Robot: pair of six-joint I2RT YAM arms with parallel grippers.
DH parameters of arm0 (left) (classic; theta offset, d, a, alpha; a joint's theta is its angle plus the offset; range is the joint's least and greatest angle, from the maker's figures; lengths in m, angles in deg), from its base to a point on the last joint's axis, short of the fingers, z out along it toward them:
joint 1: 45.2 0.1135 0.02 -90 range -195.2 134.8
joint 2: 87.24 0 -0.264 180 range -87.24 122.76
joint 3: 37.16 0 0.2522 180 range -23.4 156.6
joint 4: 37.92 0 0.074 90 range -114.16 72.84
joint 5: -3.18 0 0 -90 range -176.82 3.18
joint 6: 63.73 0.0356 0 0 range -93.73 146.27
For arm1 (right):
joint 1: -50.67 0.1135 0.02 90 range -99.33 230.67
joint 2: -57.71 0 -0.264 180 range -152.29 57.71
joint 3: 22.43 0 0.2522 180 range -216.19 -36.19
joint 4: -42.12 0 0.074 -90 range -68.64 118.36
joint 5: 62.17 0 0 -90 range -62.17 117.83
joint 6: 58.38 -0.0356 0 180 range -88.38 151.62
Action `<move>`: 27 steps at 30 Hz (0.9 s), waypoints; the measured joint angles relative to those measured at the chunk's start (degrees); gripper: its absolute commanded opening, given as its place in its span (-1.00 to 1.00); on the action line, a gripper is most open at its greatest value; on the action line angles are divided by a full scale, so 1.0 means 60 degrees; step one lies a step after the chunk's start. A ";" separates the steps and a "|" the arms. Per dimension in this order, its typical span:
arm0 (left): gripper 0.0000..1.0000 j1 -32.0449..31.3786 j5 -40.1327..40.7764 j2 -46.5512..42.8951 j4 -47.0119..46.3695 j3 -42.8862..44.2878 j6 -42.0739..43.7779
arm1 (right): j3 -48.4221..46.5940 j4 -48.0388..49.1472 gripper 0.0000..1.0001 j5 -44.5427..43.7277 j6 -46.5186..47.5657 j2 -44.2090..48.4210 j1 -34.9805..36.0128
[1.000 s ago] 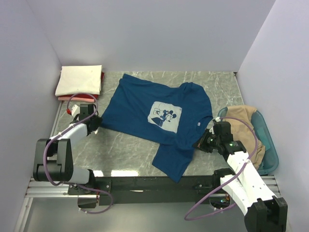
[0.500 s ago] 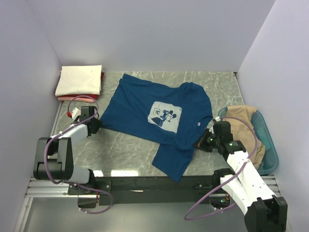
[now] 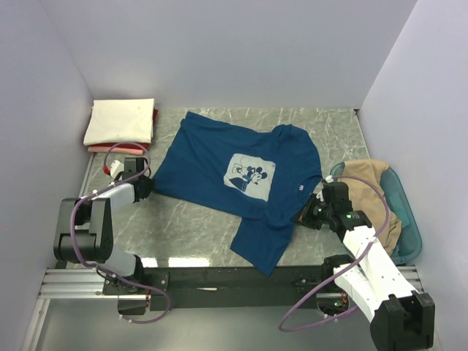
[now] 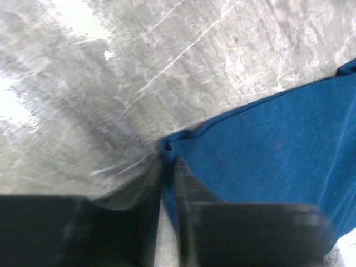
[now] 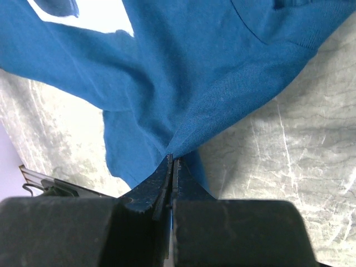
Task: Fold and stack the t-shirts
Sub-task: Flatten the tshirt out
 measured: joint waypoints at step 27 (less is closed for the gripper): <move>-0.99 0.0393 -0.0415 -0.5810 0.5020 0.6910 0.1708 | -0.7960 -0.1993 -1.00 -0.0208 -0.0426 -0.0007 -0.1705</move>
